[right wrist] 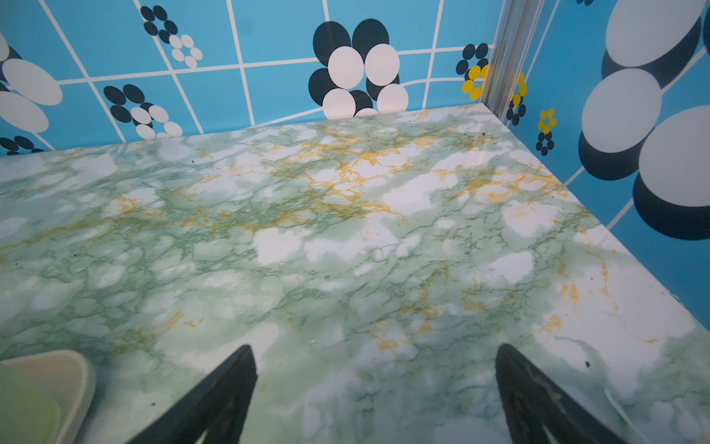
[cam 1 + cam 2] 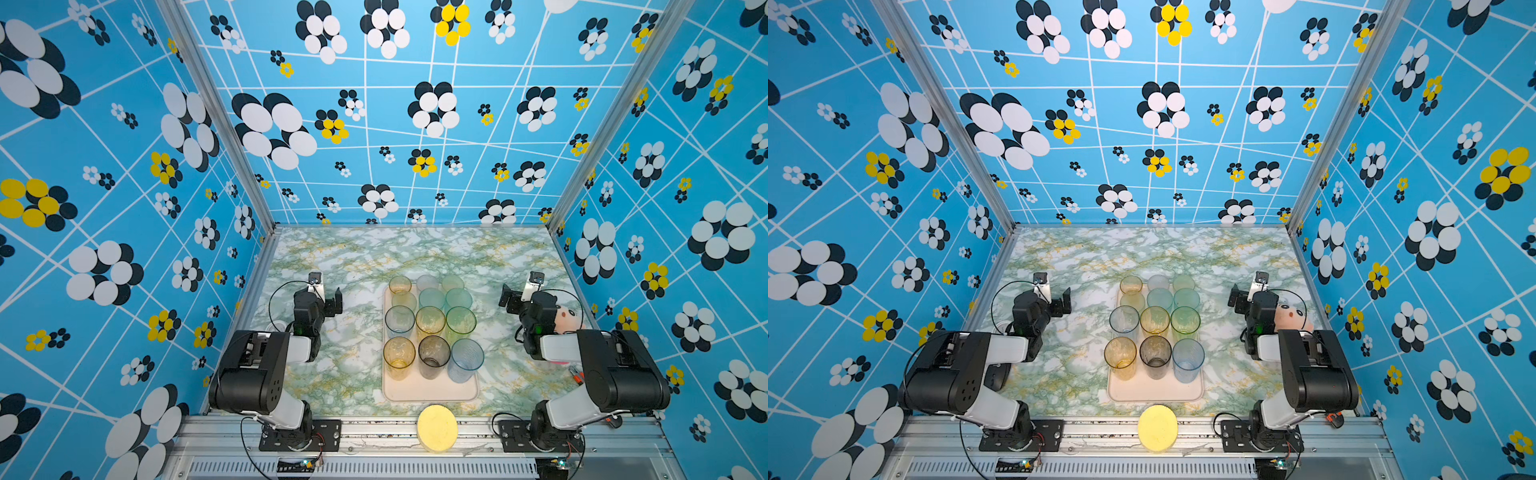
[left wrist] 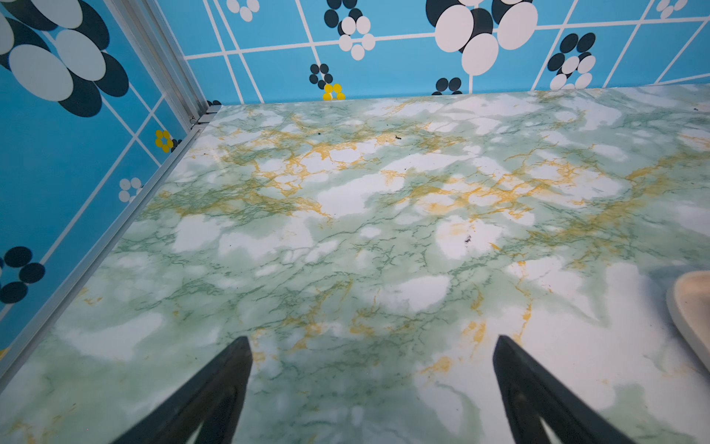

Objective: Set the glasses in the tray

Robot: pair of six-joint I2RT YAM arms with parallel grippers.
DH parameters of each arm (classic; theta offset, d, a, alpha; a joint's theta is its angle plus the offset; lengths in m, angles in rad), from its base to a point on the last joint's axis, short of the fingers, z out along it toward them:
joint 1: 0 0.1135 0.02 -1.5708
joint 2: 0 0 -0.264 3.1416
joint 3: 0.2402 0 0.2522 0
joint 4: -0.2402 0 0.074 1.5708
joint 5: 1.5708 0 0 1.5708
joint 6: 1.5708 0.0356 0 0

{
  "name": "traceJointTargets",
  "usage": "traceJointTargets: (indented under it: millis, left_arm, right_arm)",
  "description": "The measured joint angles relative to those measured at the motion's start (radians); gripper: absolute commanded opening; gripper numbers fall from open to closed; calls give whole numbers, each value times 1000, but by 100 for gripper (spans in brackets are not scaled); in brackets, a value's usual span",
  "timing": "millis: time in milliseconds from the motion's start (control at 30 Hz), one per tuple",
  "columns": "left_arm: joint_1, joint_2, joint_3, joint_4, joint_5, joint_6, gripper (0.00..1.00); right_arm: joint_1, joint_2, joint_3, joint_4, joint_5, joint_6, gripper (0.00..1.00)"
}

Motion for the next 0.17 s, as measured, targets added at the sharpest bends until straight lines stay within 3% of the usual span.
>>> traceJointTargets:
  millis: [167]
  left_arm:
    - [0,0,0,-5,0,0,99]
  right_arm:
    - [0,0,0,0,0,0,99]
